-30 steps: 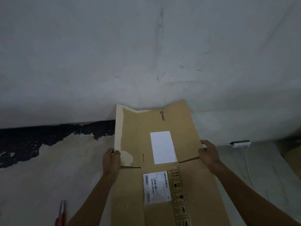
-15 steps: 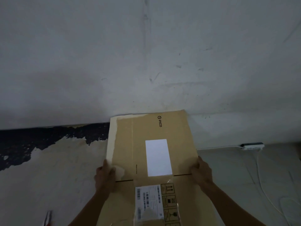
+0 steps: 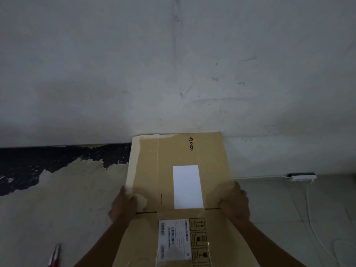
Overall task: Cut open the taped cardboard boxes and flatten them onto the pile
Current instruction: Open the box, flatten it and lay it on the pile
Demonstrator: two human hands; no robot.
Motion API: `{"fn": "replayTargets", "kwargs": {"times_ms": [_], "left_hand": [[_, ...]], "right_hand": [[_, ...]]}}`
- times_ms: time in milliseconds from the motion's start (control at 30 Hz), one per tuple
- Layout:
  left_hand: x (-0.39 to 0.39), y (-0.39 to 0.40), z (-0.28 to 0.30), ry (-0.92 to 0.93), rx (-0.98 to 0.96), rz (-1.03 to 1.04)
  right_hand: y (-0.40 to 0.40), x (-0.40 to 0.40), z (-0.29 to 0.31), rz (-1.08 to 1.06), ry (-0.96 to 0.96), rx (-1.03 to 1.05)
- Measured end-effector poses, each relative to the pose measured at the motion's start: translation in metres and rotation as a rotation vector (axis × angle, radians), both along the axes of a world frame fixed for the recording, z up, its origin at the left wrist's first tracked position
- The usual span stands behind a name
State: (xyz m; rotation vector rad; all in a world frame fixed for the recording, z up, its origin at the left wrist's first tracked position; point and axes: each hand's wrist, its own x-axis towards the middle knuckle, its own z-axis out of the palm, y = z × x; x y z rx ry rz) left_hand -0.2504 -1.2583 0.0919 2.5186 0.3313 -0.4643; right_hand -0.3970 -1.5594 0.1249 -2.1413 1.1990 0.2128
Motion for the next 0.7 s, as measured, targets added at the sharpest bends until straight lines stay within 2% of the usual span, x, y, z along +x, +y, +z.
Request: {"fn": "replayTargets", "kwargs": {"times_ms": [67,200,467,700], "left_hand": [[-0.001,-0.003,0.010,-0.007,0.005,-0.006],[-0.013,0.000,0.035,-0.090,-0.177,0.114],[-0.055,0.074,0.077,-0.351,-0.250,0.005],[-0.108,0.210,0.082,-0.416,-0.281,0.272]], "right_hand": [[0.007,0.001,0.007,0.112,-0.017,-0.128],[0.034,0.016,0.021,0.359,-0.103,-0.226],[0.140,0.045,0.039,0.672,-0.256,-0.005],[0.287,0.057,0.046,0.984,-0.283,0.044]]}}
